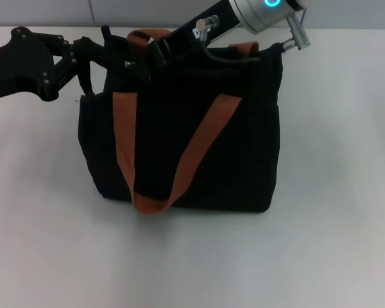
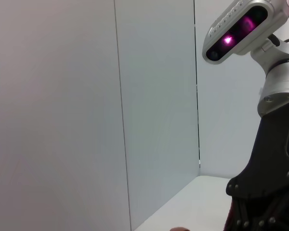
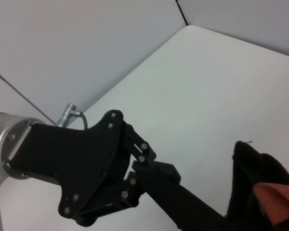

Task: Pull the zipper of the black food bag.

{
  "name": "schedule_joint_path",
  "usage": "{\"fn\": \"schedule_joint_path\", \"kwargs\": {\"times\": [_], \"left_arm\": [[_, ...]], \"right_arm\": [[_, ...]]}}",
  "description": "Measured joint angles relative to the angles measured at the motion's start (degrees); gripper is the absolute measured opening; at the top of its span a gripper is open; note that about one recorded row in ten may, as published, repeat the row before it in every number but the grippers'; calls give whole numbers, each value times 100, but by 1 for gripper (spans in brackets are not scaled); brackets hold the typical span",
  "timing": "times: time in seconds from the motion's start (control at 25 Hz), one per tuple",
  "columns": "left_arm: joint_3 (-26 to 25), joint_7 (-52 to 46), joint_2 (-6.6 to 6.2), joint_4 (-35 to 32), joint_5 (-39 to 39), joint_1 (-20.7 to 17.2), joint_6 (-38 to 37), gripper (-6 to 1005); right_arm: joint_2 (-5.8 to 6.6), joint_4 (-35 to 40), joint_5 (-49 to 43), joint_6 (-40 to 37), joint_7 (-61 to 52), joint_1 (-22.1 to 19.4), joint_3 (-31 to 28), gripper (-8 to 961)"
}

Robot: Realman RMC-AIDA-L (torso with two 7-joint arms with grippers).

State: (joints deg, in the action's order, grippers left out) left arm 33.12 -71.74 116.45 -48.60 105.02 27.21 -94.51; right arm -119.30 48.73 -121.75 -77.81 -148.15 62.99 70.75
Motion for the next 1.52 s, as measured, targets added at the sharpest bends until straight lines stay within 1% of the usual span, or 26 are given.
{"fn": "schedule_joint_path", "kwargs": {"times": [1.12, 1.52], "left_arm": [[-16, 5, 0, 0, 0, -14, 138, 22], [-16, -4, 1, -1, 0, -4, 137, 21]], "right_arm": [[12, 678, -321, -353, -230, -421, -84, 0], [21, 609, -196, -363, -185, -420, -164, 36]]}}
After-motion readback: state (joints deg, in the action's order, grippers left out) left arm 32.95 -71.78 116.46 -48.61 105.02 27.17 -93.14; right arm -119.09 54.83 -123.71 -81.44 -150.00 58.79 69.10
